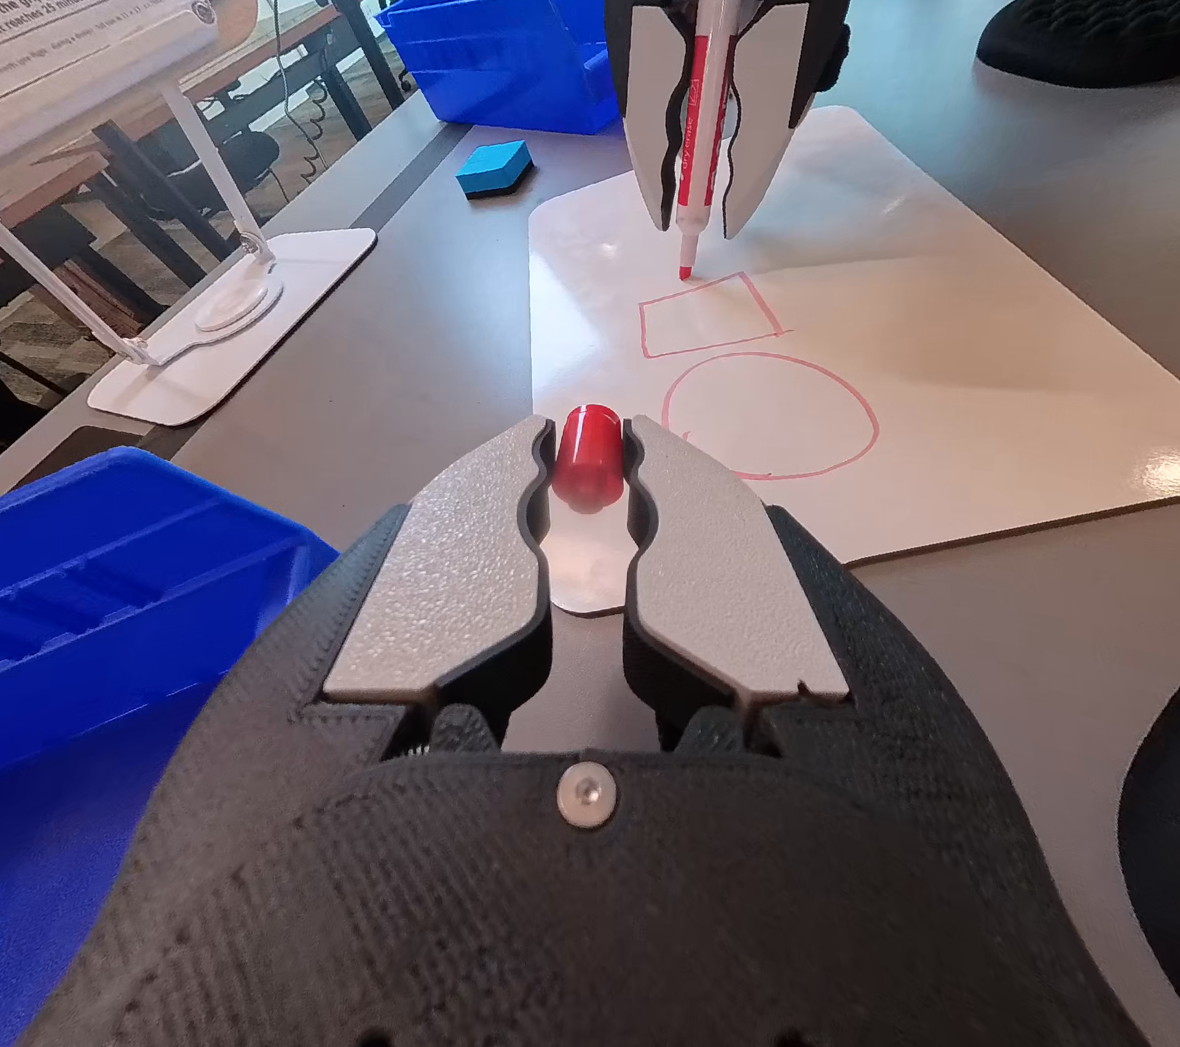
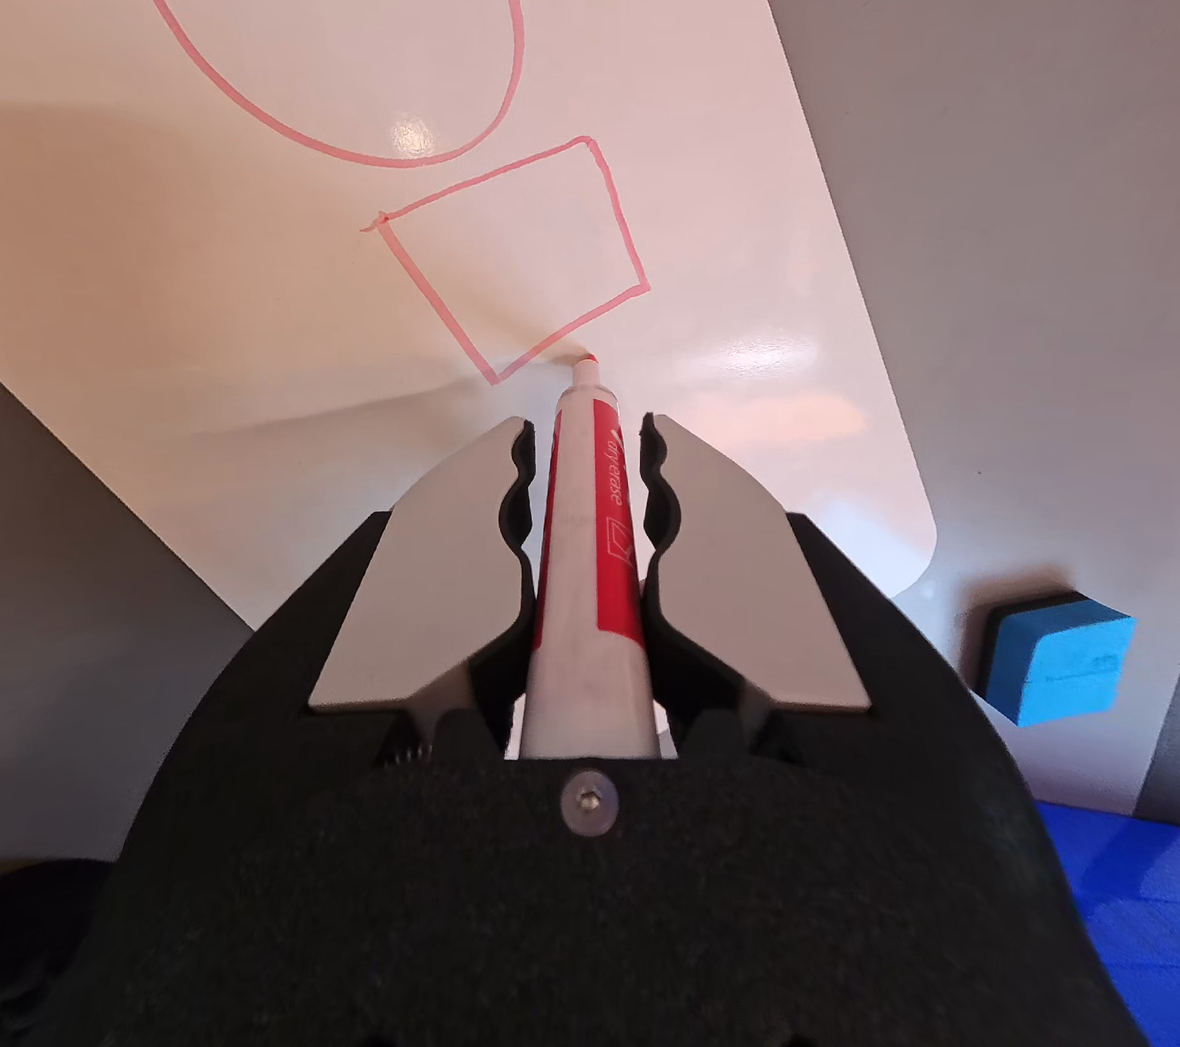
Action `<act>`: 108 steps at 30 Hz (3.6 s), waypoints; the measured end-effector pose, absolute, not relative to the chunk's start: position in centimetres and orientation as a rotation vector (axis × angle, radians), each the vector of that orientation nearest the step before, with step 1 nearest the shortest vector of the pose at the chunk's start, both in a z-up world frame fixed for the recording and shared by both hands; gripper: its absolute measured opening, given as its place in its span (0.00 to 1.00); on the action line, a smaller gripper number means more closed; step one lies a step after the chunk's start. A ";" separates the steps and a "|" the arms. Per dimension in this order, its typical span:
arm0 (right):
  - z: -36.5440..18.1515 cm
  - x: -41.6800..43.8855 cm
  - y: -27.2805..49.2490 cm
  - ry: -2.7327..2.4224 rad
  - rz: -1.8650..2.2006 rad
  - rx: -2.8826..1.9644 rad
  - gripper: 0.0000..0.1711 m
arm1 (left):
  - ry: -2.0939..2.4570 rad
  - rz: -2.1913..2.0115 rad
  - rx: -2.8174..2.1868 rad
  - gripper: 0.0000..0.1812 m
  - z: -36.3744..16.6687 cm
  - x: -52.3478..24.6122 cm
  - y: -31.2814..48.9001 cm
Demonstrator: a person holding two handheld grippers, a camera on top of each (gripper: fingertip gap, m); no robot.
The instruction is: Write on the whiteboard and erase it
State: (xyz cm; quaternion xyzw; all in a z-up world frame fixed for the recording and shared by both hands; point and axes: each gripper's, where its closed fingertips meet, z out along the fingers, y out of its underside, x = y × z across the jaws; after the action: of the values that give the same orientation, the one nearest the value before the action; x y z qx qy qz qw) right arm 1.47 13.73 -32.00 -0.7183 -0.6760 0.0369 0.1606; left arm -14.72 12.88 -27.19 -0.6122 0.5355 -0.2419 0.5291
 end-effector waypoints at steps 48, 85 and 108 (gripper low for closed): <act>-32.0 5.1 15.7 -1.851 0.001 -2.125 0.19 | 1.287 -0.572 -1.453 0.11 -27.1 -14.6 12.7; -31.5 4.6 15.6 -1.767 0.103 -2.099 0.19 | 1.288 -0.577 -1.462 0.11 -27.3 -14.5 12.7; -31.5 4.2 16.1 -1.753 0.093 -2.080 0.20 | 1.292 -0.574 -1.460 0.11 -27.3 -14.5 12.6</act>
State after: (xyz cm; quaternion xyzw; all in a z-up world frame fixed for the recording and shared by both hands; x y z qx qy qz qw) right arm 4.21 16.10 -31.46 -0.7475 -0.6300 0.0332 0.2082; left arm -14.51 12.60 -27.29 -0.6106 0.5404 -0.2401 0.5268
